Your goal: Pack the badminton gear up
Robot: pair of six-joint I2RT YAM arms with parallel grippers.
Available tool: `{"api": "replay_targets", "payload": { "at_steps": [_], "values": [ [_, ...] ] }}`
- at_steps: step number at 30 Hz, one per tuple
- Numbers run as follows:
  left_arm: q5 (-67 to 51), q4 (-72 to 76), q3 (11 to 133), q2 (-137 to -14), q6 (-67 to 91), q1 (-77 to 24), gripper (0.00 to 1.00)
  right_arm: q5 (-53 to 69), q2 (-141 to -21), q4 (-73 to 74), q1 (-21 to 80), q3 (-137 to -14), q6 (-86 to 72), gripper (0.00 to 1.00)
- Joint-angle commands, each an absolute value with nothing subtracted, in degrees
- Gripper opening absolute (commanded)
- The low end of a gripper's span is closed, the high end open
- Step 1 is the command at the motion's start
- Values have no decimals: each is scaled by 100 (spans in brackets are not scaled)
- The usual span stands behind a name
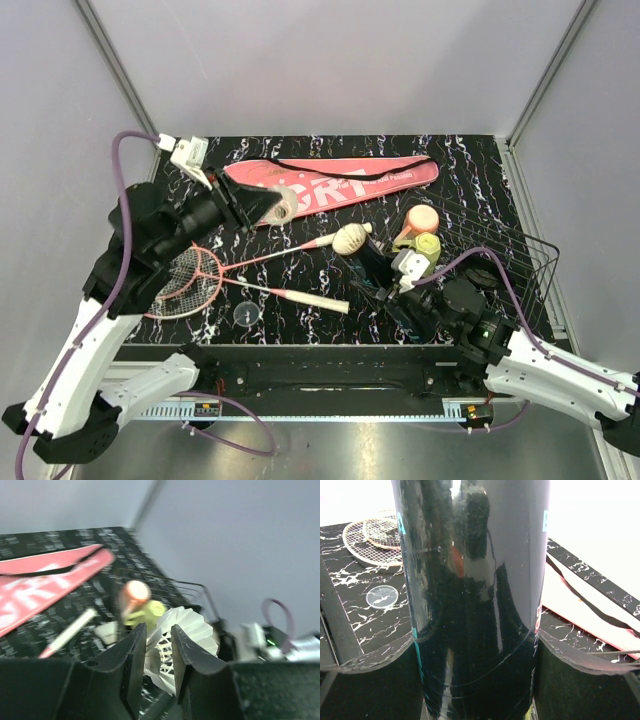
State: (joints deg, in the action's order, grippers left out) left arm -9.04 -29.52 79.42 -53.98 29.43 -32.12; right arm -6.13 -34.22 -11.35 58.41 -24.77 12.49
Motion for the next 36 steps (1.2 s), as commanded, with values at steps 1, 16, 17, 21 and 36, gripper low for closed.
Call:
{"api": "replay_targets", "payload": {
  "at_steps": [1, 16, 17, 21, 36],
  "values": [
    [-3198, -1575, 7287, -5204, 3549, -3234, 31, -282, -3752, -1125, 5871, -2478, 1222, 42],
    [-3498, -114, 7224, -5959, 4553, -3937, 7, -17, -3823, -1310, 5880, -2417, 1178, 42],
    [-3463, -314, 7381, -5976, 4448, -3937, 6, -18, -3823, -1301, 5871, -2417, 1186, 42],
    [-1784, -2420, 8084, -6020, 3623, -3937, 14, -227, -3762, -1213, 5871, -2443, 1178, 42],
    [-2600, -1796, 4353, -5484, 4245, -3567, 68, -773, -3164, -1292, 5871, -2197, 1108, 42]
  ]
}}
